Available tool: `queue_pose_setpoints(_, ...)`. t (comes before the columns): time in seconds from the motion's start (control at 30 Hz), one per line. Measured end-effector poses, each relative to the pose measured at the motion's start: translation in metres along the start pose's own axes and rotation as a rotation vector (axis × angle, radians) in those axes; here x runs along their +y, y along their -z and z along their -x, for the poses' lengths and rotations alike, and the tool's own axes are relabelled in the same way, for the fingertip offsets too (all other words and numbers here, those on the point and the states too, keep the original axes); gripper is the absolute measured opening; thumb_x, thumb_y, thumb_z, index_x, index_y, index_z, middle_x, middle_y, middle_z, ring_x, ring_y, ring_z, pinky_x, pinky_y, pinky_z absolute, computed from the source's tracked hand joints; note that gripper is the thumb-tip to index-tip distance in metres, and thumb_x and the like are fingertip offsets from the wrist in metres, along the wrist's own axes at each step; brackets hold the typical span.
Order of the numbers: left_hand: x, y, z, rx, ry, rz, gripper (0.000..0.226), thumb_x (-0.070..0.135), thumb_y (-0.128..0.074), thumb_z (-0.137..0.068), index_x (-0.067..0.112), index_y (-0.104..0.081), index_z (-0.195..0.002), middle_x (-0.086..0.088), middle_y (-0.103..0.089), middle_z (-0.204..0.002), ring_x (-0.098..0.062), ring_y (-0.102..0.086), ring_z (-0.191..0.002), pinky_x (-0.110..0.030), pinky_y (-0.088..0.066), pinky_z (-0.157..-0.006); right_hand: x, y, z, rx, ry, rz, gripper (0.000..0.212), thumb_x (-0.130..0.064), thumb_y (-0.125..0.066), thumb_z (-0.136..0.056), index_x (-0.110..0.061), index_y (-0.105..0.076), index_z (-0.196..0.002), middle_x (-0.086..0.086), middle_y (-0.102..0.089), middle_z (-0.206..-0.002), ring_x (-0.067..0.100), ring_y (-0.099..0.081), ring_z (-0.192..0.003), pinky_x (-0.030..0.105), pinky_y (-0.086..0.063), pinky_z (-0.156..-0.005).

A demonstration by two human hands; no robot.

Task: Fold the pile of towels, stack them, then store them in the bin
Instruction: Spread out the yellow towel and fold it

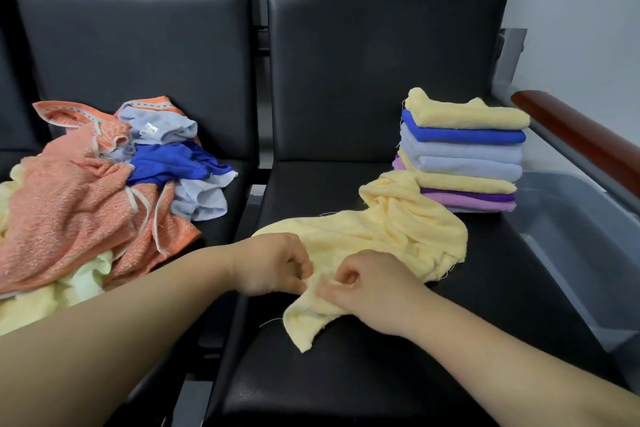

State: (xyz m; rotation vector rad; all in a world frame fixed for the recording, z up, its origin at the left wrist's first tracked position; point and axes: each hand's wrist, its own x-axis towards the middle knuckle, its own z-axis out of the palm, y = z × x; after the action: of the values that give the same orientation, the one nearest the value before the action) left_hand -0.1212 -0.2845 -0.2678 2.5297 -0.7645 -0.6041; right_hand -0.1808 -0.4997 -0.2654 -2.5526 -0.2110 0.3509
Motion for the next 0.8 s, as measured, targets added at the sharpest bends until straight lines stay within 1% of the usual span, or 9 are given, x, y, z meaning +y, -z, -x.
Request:
queue_pose_setpoints(0.13,-0.002,0.011,0.008,0.001,0.06,0.214,0.013,0.028,-0.071,-0.092,0.015,-0.069,-0.092,-0.001,-0.062,-0.073,-0.015,-0.053,-0.061,-0.034,-0.047,-0.066,0.001,0.01,-0.007,-0.017,-0.039,-0.072,0.041,-0.067,-0.056,-0.091,-0.028,-0.064,-0.079,-0.016,-0.062,-0.078,0.007,-0.057,-0.075,0.028,-0.046,-0.072)
queue_pose_setpoints(0.2,0.001,0.019,0.012,0.069,0.083,0.344,0.012,0.026,-0.07,-0.092,0.014,-0.068,-0.093,-0.003,-0.061,-0.073,-0.015,-0.05,-0.064,-0.034,-0.043,-0.065,0.002,0.016,-0.01,-0.054,-0.049,-0.216,0.05,-0.068,-0.055,-0.091,-0.026,-0.057,-0.065,-0.014,-0.052,-0.068,0.01,-0.05,-0.069,0.032,-0.042,-0.071)
queue_pose_setpoints(0.27,0.007,0.027,0.013,0.156,0.061,0.422,0.018,0.035,-0.07,-0.087,0.018,-0.068,-0.091,-0.003,-0.062,-0.081,-0.015,-0.052,-0.073,-0.034,-0.044,-0.07,0.001,0.023,-0.008,-0.111,-0.051,-0.402,0.059,-0.081,-0.058,-0.076,-0.022,-0.069,-0.076,-0.01,-0.054,-0.074,0.011,-0.053,-0.075,0.033,-0.044,-0.077)
queue_pose_setpoints(0.33,0.018,0.034,0.013,0.21,0.018,0.507,0.023,0.038,-0.066,-0.084,0.016,-0.067,-0.088,0.002,-0.06,-0.078,-0.012,-0.05,-0.072,-0.03,-0.042,-0.067,0.001,0.028,-0.007,-0.164,-0.046,-0.533,0.088,-0.086,-0.067,-0.061,-0.006,-0.068,-0.097,-0.003,-0.054,-0.083,0.015,-0.052,-0.079,0.035,-0.044,-0.079)
queue_pose_setpoints(0.47,0.039,0.04,0.011,0.24,-0.063,0.687,0.02,0.032,-0.064,-0.089,0.013,-0.066,-0.088,-0.006,-0.061,-0.083,-0.022,-0.052,-0.079,-0.039,-0.044,-0.074,-0.006,0.035,0.003,-0.037,-0.011,-0.407,0.047,-0.059,-0.081,-0.077,-0.023,-0.062,-0.101,-0.016,-0.062,-0.096,0.006,-0.056,-0.083,0.025,-0.043,-0.076)
queue_pose_setpoints(0.57,0.052,0.04,0.007,0.294,-0.061,0.742,0.019,0.03,-0.066,-0.089,0.011,-0.069,-0.088,-0.006,-0.063,-0.082,-0.021,-0.053,-0.077,-0.039,-0.045,-0.072,-0.012,0.039,0.008,0.202,-0.011,-0.399,0.046,-0.044,-0.088,-0.075,-0.027,-0.057,-0.104,-0.011,-0.059,-0.1,0.006,-0.054,-0.083,0.024,-0.044,-0.07)
queue_pose_setpoints(0.67,0.06,0.039,0.002,0.313,-0.017,0.863,0.014,0.018,-0.066,-0.097,0.013,-0.071,-0.086,-0.012,-0.063,-0.081,-0.024,-0.054,-0.071,-0.034,-0.045,-0.063,-0.011,0.038,0.007,0.134,0.004,-0.554,0.036,-0.038,-0.09,-0.075,-0.023,-0.066,-0.098,-0.001,-0.071,-0.093,0.013,-0.066,-0.082,0.033,-0.056,-0.08)
queue_pose_setpoints(0.73,0.065,0.039,0.002,0.271,0.011,0.96,0.013,0.015,-0.063,-0.099,0.011,-0.07,-0.088,-0.013,-0.065,-0.081,-0.023,-0.058,-0.069,-0.03,-0.05,-0.061,-0.01,0.038,0.008,0.07,0.009,-0.647,0.035,-0.034,-0.09,-0.076,-0.026,-0.071,-0.104,-0.005,-0.076,-0.099,0.013,-0.073,-0.091,0.036,-0.061,-0.087)
queue_pose_setpoints(0.8,0.066,0.039,0.002,0.234,0.004,1.012,0.012,0.014,-0.061,-0.099,0.01,-0.069,-0.09,-0.01,-0.067,-0.081,-0.021,-0.062,-0.07,-0.03,-0.054,-0.067,-0.009,0.037,0.008,0.021,0.024,-0.695,0.031,-0.033,-0.089,-0.079,-0.028,-0.073,-0.105,-0.011,-0.077,-0.095,0.006,-0.072,-0.086,0.032,-0.058,-0.082)
